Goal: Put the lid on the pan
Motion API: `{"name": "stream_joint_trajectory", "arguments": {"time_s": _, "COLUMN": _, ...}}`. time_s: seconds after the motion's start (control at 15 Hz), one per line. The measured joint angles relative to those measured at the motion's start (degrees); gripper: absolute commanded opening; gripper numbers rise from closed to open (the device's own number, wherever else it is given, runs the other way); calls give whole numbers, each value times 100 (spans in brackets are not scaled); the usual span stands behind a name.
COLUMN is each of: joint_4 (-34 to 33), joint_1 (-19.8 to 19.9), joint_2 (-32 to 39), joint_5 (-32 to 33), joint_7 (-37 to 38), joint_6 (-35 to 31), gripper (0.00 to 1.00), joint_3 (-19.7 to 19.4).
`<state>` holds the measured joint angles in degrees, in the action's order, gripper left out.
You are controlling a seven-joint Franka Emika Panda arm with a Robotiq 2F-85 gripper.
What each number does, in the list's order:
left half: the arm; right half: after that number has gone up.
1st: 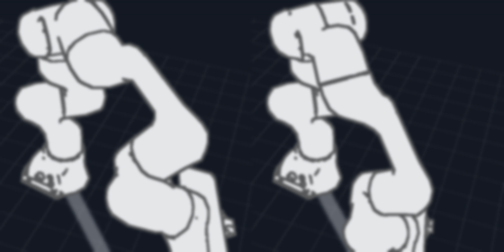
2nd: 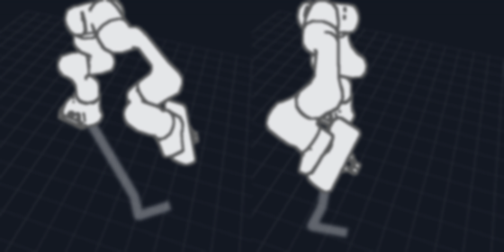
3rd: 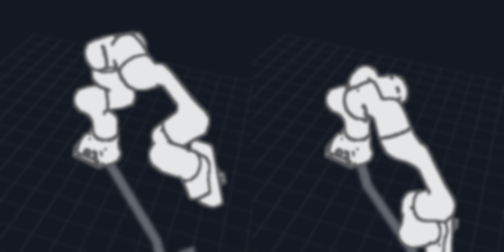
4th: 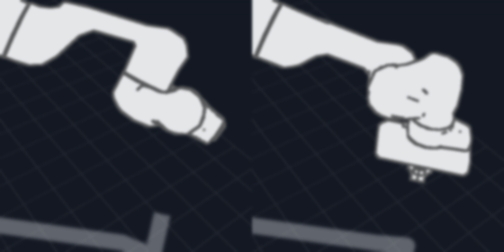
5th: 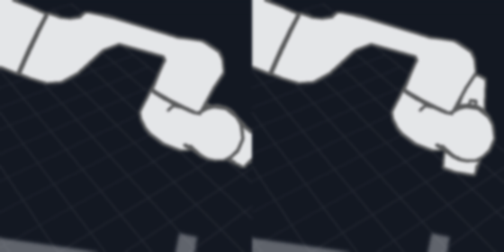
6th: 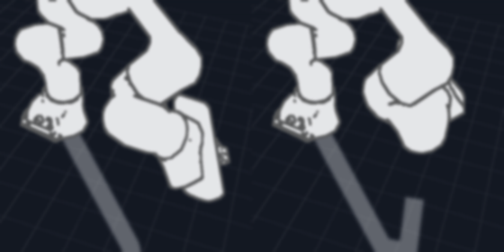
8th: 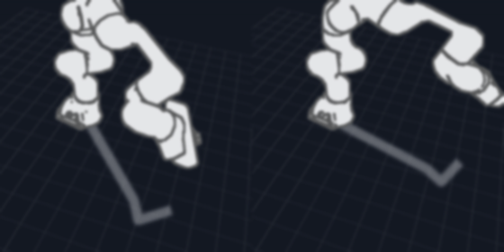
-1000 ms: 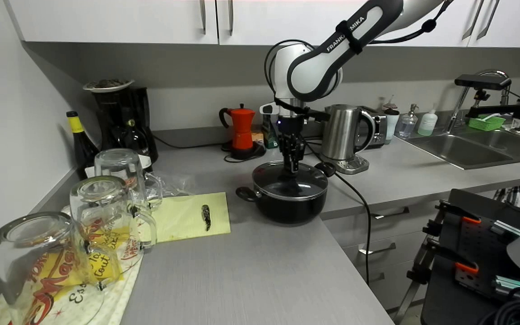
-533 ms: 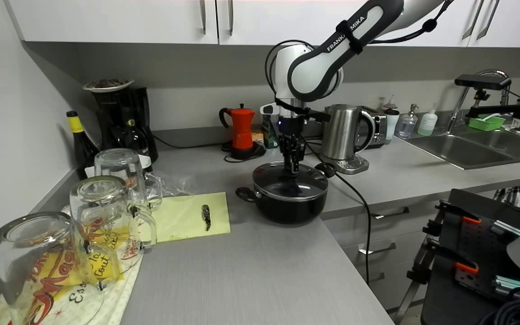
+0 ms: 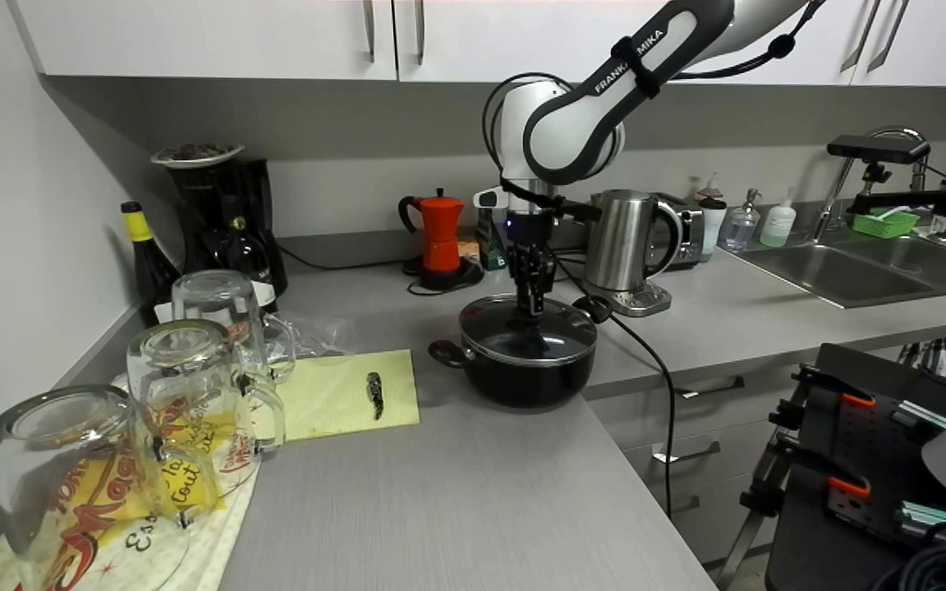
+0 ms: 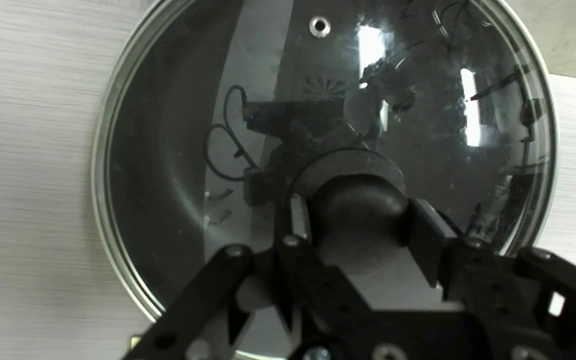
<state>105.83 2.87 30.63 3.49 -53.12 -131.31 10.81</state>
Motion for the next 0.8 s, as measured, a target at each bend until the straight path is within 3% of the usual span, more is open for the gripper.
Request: {"name": "stream_joint_trajectory", "arguments": {"time_s": 0.8, "joint_4": 43, "joint_1": -135, "joint_2": -30, "joint_5": 122, "joint_7": 59, "joint_6": -61, "gripper": 26, "joint_3": -105}}
